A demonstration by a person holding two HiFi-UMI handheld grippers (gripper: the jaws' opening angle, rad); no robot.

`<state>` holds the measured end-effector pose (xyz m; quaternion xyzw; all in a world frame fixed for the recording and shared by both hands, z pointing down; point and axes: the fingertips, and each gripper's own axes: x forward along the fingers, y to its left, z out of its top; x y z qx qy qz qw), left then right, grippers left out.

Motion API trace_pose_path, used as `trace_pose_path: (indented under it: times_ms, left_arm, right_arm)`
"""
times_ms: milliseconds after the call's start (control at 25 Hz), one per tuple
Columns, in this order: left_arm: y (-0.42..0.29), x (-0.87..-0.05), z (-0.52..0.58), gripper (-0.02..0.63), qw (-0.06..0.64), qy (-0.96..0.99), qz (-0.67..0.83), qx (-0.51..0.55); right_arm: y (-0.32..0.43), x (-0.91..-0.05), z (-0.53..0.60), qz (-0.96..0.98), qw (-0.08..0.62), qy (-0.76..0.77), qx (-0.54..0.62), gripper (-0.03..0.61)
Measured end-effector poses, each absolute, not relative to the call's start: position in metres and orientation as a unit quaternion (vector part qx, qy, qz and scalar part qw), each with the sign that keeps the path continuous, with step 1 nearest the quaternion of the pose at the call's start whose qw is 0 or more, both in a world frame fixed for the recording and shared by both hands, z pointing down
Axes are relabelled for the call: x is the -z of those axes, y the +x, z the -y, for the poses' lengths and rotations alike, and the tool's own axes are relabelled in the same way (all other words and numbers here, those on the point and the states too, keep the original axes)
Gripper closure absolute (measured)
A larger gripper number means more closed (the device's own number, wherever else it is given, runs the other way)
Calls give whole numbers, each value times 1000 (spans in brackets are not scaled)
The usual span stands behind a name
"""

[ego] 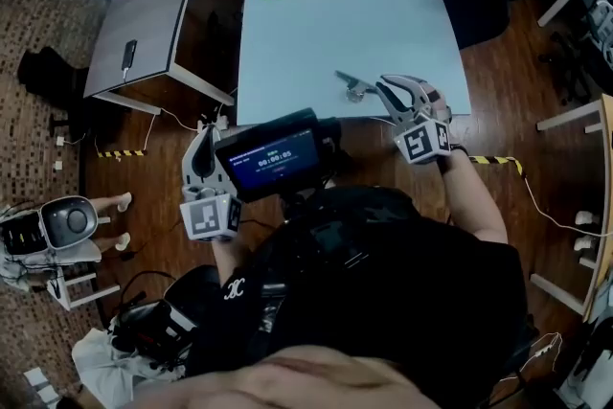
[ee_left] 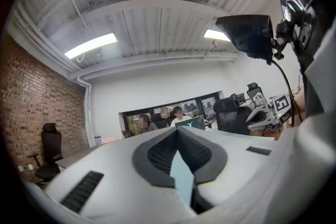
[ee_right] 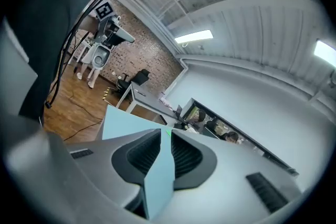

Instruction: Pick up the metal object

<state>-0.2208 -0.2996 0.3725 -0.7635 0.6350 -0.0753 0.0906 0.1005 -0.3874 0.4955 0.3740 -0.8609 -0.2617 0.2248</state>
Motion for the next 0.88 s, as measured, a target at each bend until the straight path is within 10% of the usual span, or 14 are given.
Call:
trace_pose_path:
  times_ms: [880]
  left_arm:
    - [-249,-382,255,604,80,-737,-664,100]
  right_arm:
    - [30,-682,423,871,381,240,198,419]
